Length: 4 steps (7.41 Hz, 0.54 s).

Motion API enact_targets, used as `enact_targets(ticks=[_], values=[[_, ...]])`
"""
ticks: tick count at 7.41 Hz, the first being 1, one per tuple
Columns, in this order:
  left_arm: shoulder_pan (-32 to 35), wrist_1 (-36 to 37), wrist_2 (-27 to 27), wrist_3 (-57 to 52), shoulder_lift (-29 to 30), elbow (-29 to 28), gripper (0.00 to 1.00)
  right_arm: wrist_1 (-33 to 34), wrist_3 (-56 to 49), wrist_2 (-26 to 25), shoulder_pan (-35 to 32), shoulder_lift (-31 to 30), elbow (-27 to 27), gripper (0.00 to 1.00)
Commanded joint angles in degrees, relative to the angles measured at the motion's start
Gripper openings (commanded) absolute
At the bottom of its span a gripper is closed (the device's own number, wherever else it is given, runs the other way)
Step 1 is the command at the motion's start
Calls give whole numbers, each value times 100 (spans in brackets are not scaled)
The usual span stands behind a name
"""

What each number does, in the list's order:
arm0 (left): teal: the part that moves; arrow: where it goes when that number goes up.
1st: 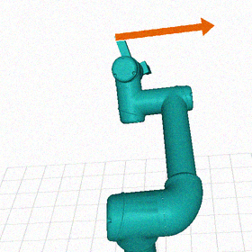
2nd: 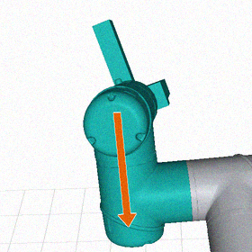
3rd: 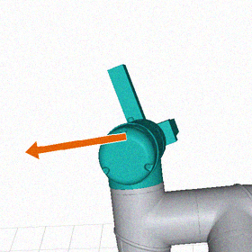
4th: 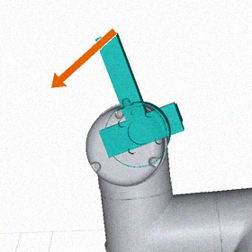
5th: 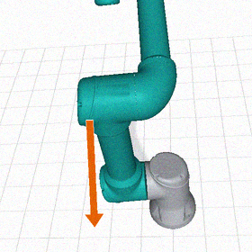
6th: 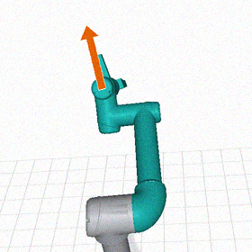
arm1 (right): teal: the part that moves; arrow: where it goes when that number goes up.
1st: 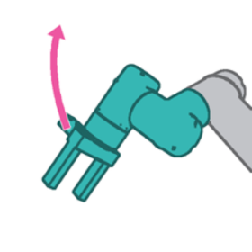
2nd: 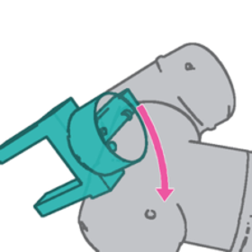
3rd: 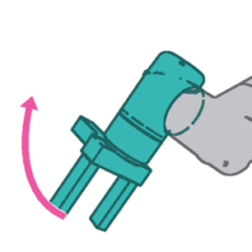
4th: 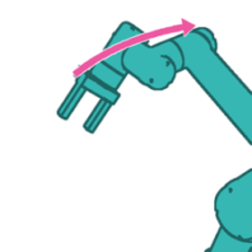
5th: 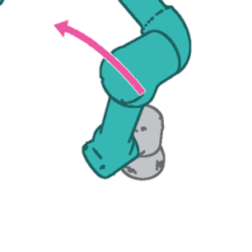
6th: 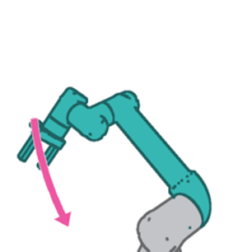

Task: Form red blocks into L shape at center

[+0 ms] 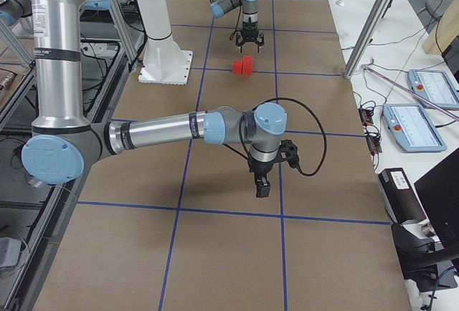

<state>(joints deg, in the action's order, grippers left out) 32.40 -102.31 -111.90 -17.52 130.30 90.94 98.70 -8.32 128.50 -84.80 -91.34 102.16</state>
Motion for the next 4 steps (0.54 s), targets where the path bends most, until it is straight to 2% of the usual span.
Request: enact_targets(ticks=[1,3,4], values=[[553,254,-77,570,-84,91,100,0,-3,0,-1,-7,-64,100],[1404,763,-751,1258,-241,99,100,0,-3,0,-1,-42,-74,100],[1870,791,-876,1330,-555,126,100,0,-3,0,-1,-68,-74,100]])
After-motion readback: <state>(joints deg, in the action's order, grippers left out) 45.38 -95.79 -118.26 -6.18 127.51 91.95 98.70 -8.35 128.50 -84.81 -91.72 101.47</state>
